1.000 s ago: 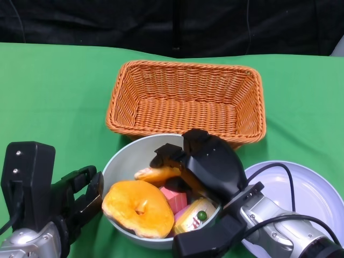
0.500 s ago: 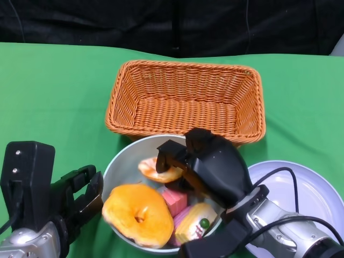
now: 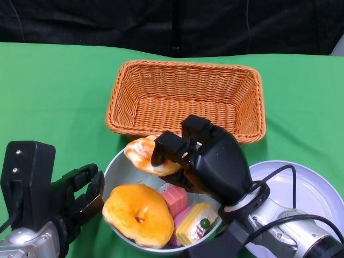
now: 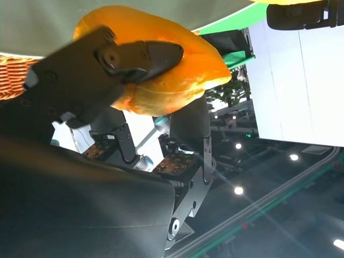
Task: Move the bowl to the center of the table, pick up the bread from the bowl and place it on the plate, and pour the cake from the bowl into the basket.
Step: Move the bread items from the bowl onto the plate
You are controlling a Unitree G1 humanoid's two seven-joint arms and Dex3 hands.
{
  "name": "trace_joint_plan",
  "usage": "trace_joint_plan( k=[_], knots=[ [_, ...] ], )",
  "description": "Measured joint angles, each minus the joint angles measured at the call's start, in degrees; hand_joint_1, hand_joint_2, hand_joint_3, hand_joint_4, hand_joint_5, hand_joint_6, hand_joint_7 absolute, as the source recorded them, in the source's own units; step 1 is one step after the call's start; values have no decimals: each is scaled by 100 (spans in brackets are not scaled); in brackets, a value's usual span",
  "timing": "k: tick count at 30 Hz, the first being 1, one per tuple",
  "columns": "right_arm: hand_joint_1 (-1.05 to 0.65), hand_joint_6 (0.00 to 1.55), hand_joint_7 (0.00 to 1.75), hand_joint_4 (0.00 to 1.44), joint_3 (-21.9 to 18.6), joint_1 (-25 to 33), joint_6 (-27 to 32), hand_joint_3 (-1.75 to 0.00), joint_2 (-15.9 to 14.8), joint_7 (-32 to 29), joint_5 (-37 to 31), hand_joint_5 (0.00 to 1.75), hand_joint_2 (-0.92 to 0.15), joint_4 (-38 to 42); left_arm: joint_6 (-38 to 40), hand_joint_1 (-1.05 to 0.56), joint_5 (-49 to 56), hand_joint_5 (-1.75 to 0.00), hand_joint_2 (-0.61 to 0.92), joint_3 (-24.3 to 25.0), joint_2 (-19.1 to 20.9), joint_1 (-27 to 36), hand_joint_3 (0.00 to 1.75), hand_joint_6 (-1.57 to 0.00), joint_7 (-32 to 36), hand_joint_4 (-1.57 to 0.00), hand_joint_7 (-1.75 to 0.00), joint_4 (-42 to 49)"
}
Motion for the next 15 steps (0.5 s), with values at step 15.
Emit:
trace_joint_plan(
  k=[15],
  knots=[
    [-24,74,175,97,-312,372,-414,-143,-154,-135,131,175,-28,-886,0,-48,-2,-46,92,-9,-3,-4,69,-17,-1,0,0,81]
  ],
)
